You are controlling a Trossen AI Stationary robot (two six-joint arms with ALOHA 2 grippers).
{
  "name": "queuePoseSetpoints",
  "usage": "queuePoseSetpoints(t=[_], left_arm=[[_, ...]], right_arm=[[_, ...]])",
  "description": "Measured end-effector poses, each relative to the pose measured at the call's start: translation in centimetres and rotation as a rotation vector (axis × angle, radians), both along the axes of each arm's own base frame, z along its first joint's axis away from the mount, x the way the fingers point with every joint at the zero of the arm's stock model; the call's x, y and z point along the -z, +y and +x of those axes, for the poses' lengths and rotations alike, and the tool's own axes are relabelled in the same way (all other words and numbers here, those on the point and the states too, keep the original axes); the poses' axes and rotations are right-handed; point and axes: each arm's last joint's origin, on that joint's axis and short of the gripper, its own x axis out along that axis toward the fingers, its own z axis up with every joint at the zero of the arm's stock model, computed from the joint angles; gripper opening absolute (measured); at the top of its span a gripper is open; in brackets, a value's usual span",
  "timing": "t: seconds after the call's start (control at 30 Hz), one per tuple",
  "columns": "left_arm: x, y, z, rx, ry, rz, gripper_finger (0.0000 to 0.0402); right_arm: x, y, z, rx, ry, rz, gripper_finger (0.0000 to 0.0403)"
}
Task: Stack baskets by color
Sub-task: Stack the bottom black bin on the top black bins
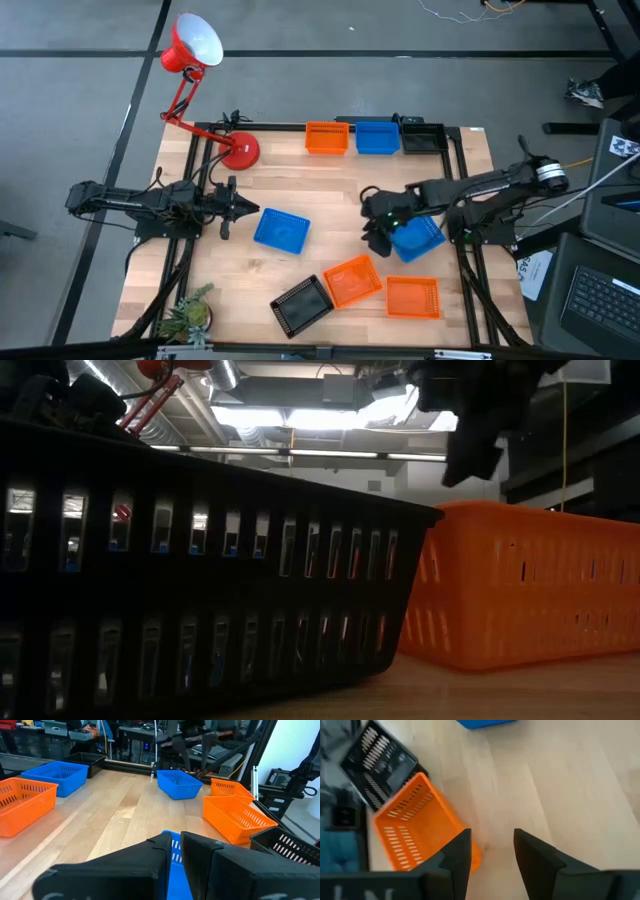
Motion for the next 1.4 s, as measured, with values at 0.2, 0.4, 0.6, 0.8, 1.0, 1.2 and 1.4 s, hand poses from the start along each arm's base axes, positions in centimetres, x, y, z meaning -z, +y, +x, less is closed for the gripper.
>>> queuePoseSetpoints(t=[0.2,0.4,0.6,0.8,1.0,1.2,1.4], left_arm=[[0.0,0.0,0.0,0.000,0.000,0.000,0.0031],[0.0,0.0,0.0,0.000,0.000,0.000,0.0031],[0.0,0.0,0.0,0.000,0.000,0.007,0.0031],[0.0,0.0,0.0,0.000,0.001,0.008,0.0031],[0.1,0.0,0.0,0.000,0.016,0.007,0.0031],[0.5,0.0,0.0,0.000,0.052,0.006,0.0031],[0.5,0.0,0.0,0.000,0.053,0.000,0.0031]], right_arm=[[1.8,1.6,2.9,-0.135,0.081,0.003,0.0147],[2.1,2.8,6.7,-0.247,0.052,-0.052,0.0147],[1.1,4.9,10.8,-0.420,-0.047,-0.199,0.0147],[2.2,7.6,14.6,-0.528,-0.065,-0.258,0.0147],[2.5,10.2,17.3,-0.595,-0.105,-0.274,0.0147],[4.9,12.5,18.1,-0.639,-0.058,-0.288,0.0147],[7.0,12.5,18.5,-0.607,-0.007,-0.352,0.0147]])
